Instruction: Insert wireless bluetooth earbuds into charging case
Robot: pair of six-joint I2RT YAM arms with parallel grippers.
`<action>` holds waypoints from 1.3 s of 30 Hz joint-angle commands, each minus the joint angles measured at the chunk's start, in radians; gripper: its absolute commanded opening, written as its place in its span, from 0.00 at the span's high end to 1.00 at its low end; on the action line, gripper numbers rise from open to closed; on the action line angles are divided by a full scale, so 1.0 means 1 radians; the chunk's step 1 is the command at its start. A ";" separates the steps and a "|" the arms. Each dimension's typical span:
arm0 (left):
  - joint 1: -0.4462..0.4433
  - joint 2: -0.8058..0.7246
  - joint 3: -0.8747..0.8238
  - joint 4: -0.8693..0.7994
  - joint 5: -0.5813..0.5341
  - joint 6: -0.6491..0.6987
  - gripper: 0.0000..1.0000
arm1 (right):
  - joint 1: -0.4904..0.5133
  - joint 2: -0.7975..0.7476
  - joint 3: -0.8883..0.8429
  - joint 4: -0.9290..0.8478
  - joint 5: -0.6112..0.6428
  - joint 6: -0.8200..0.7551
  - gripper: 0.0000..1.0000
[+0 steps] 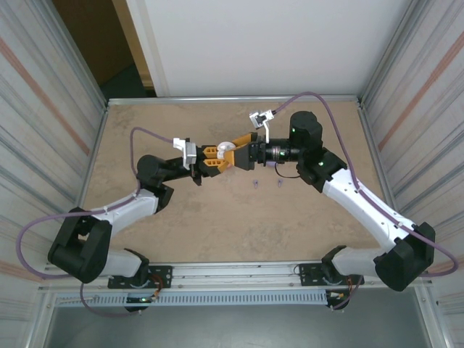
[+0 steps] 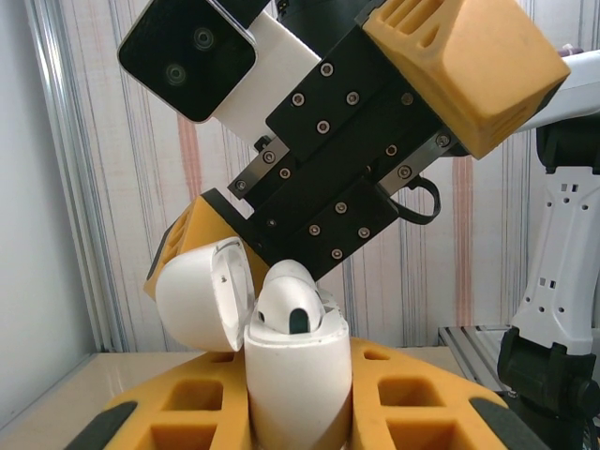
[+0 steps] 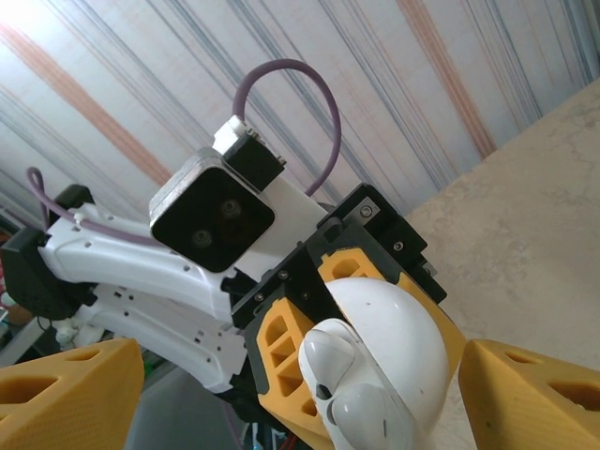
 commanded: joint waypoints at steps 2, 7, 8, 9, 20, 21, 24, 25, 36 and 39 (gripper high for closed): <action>0.007 0.007 0.030 0.020 0.017 0.009 1.00 | 0.009 0.001 0.041 -0.003 -0.026 -0.022 0.14; 0.007 0.016 0.032 0.016 0.015 0.011 1.00 | 0.010 -0.002 0.039 -0.001 -0.031 -0.024 0.15; 0.007 0.017 0.032 0.017 0.014 0.012 1.00 | 0.010 -0.002 0.040 -0.001 -0.031 -0.024 0.15; 0.007 0.019 0.031 0.017 0.012 0.013 1.00 | 0.011 -0.004 0.039 -0.001 -0.033 -0.025 0.16; 0.017 0.052 0.032 0.033 0.005 0.004 1.00 | 0.012 -0.016 0.041 -0.003 -0.034 -0.035 0.16; 0.017 0.054 0.031 0.034 0.003 0.002 1.00 | 0.012 -0.020 0.040 -0.004 -0.033 -0.036 0.16; 0.019 0.061 0.032 0.045 0.003 -0.006 1.00 | 0.012 -0.024 0.034 -0.007 -0.031 -0.039 0.17; 0.019 0.063 0.032 0.047 0.002 -0.007 1.00 | 0.012 -0.026 0.034 -0.009 -0.030 -0.040 0.17; 0.022 0.044 0.025 0.048 0.000 -0.010 1.00 | 0.007 -0.076 0.029 -0.059 0.046 -0.088 0.18; 0.023 0.027 0.016 0.041 -0.009 -0.001 1.00 | -0.004 -0.114 0.022 -0.089 0.110 -0.115 0.18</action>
